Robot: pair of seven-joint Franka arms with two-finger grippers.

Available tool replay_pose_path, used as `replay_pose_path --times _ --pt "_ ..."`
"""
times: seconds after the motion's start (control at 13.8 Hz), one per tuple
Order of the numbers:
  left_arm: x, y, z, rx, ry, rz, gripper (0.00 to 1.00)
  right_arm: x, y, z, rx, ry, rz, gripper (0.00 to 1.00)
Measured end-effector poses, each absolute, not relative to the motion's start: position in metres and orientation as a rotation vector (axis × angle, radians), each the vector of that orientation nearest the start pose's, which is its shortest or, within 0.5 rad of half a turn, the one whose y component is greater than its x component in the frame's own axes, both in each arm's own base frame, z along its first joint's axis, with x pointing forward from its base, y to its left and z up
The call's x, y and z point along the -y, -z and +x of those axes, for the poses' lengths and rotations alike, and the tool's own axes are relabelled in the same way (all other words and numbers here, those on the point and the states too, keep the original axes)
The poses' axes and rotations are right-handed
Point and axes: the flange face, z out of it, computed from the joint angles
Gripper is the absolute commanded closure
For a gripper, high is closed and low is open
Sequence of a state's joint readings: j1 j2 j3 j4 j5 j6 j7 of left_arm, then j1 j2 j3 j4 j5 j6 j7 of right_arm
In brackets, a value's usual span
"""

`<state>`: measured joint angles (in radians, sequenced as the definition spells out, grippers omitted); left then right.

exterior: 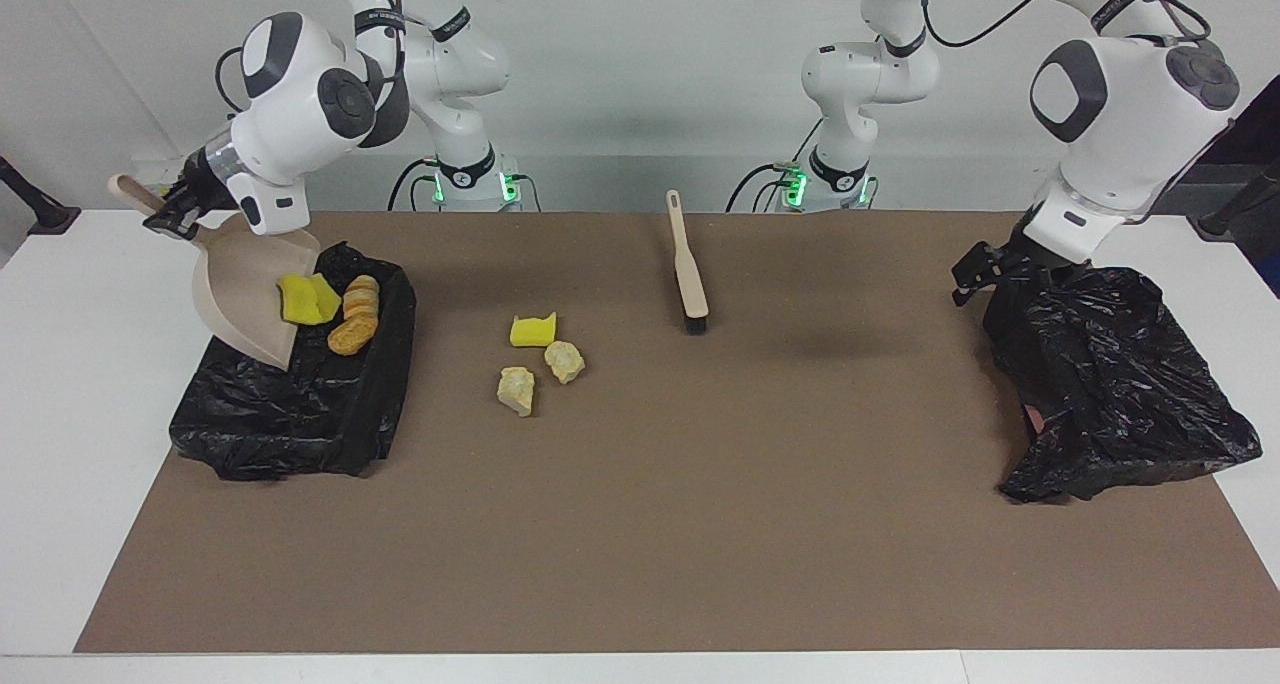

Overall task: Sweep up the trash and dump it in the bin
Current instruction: 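Tip the dustpan into the bag while the left gripper sets the brush down, then bring the empty dustpan back and set it down with the right gripper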

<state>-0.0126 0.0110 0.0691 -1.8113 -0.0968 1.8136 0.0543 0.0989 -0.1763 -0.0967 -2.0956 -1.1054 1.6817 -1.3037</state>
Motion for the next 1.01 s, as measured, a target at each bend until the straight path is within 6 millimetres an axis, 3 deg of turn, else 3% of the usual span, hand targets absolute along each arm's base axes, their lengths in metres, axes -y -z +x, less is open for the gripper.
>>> replay_pose_path --times 0.07,0.22,0.36,0.58,0.79,1.01 --pt "-0.036 -0.527 0.565 0.064 0.0 -3.231 0.0 0.079 -0.533 0.491 -1.578 1.021 1.562 1.0" --pt "-0.04 -0.544 0.566 0.063 -0.019 -3.217 0.0 0.056 -0.555 0.485 -1.539 1.045 1.555 1.0" --pt "-0.027 -0.565 0.566 0.099 -0.047 -3.209 0.0 0.044 -0.57 0.482 -1.516 1.039 1.554 1.0" --pt "-0.001 -0.577 0.56 0.068 -0.074 -3.191 0.0 0.05 -0.594 0.48 -1.499 1.023 1.596 1.0" --pt "0.001 -0.583 0.549 0.062 -0.089 -3.185 0.0 0.042 -0.636 0.47 -1.485 0.944 1.766 1.0" --pt "0.005 -0.594 0.536 0.042 -0.074 -3.184 0.0 0.005 -0.636 0.458 -1.392 0.775 2.017 1.0"
